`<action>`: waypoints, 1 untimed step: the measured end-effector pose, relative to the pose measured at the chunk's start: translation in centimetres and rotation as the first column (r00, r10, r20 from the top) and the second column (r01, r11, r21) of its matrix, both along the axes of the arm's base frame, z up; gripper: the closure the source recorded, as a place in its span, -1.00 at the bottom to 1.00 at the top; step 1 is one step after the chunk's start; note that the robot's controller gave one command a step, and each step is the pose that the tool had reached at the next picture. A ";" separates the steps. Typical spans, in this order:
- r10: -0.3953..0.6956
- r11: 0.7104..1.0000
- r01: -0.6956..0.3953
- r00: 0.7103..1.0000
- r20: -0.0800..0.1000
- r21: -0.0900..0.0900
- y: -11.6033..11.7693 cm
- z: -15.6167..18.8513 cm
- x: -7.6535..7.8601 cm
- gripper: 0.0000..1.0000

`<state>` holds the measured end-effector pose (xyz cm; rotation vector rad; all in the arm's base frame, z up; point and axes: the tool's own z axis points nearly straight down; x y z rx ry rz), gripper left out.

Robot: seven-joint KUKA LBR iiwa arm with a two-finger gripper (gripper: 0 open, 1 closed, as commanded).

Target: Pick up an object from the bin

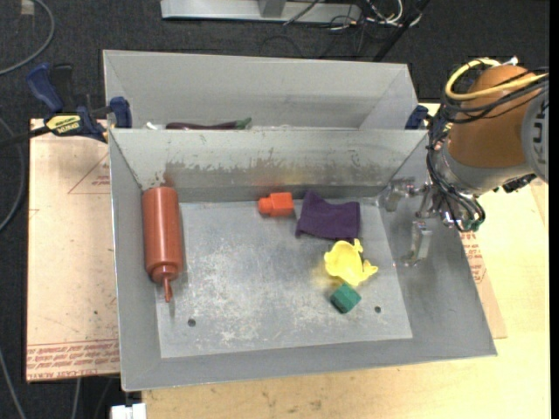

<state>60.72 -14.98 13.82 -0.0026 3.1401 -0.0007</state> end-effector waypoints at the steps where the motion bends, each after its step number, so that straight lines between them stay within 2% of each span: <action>1: 0.000 1.000 0.000 1.000 0.000 0.000 0.0 0.0 0.0 -1.00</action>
Offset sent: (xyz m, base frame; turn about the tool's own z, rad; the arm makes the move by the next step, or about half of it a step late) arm 0.0121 0.0421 -0.0682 -0.0870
